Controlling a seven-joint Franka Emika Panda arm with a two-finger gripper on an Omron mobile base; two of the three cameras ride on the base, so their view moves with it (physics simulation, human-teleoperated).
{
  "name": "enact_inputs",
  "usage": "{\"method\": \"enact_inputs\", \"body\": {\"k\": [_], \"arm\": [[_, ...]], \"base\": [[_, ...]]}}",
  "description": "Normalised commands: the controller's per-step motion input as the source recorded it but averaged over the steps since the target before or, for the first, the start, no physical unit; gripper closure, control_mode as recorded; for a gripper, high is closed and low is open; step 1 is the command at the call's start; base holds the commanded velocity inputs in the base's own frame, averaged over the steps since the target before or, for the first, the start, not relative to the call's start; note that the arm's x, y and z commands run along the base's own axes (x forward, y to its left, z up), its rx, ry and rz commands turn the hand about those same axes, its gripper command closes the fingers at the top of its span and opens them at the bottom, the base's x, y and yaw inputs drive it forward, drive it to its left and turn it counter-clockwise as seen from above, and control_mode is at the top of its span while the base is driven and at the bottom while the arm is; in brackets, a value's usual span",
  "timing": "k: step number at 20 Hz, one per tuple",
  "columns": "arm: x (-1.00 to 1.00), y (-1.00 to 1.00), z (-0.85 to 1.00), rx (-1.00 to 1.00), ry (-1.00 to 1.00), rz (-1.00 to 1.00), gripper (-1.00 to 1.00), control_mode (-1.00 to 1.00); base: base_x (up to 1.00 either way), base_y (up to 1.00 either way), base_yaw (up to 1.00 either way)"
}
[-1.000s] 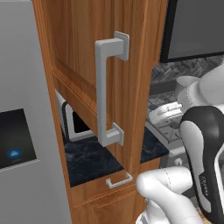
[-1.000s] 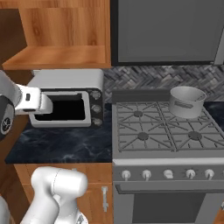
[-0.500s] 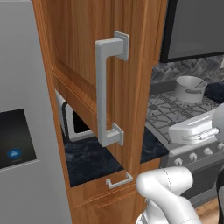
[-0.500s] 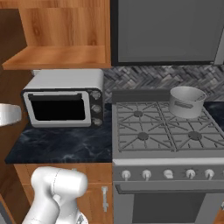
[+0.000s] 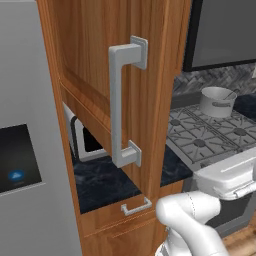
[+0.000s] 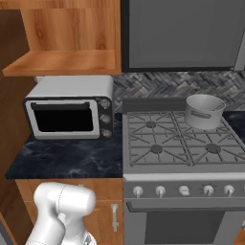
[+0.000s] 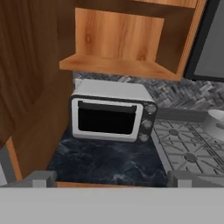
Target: Open the cabinet and move the ladle to the pot. Then close the cabinet.
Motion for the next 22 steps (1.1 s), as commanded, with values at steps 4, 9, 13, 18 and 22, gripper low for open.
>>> {"method": "enact_inputs", "body": {"k": [4, 9, 13, 18, 22], "arm": [[-0.16, 0.05, -0.28, 0.00, -0.09, 0.00, -1.00, -1.00], [-0.23, 0.24, -0.22, 0.02, -0.15, 0.00, -1.00, -1.00], [-0.11, 0.32, -0.19, 0.02, -0.15, 0.00, -1.00, -1.00], [-0.02, 0.35, -0.14, 0.02, -0.14, 0.00, -1.00, -1.00], [-0.26, 0.39, -0.10, 0.00, -0.19, 0.00, -1.00, -1.00]], "base": [[0.00, 0.00, 0.00], [0.00, 0.00, 0.00], [0.00, 0.00, 0.00], [0.00, 0.00, 0.00], [0.00, 0.00, 0.00]]}}
